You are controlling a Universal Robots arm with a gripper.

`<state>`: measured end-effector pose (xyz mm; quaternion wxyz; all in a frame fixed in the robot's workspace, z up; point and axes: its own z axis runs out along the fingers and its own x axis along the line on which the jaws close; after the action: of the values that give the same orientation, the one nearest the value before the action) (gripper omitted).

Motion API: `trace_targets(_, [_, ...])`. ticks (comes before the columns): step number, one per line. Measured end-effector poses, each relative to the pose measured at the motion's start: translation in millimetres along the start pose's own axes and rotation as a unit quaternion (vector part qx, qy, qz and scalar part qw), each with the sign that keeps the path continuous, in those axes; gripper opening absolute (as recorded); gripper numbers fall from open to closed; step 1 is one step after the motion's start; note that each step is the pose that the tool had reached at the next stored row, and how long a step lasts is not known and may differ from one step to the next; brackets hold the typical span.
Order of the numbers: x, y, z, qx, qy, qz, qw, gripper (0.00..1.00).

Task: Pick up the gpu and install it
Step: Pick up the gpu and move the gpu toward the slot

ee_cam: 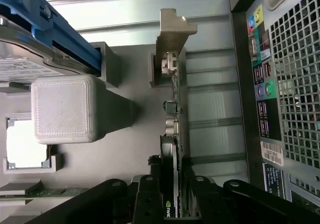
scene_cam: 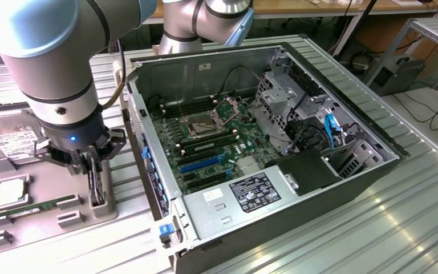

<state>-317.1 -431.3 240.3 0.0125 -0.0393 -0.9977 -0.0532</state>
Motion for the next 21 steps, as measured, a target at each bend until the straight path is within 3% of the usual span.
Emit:
trace_targets(4, [0.0, 0.0, 0.0, 0.0005, 0.0018, -0.017, 0.9999, 0.26])
trace_targets(12, [0.0, 0.2, -0.9, 0.0005, 0.0018, -0.018, 0.9998, 0.26])
trace_targets(16, [0.2, 0.7, -6.9, 0.0005, 0.002, -0.019, 0.9998, 0.26])
trace_targets(21, [0.7, 2.5, -23.2, 0.0006, 0.0022, -0.021, 0.9998, 0.26])
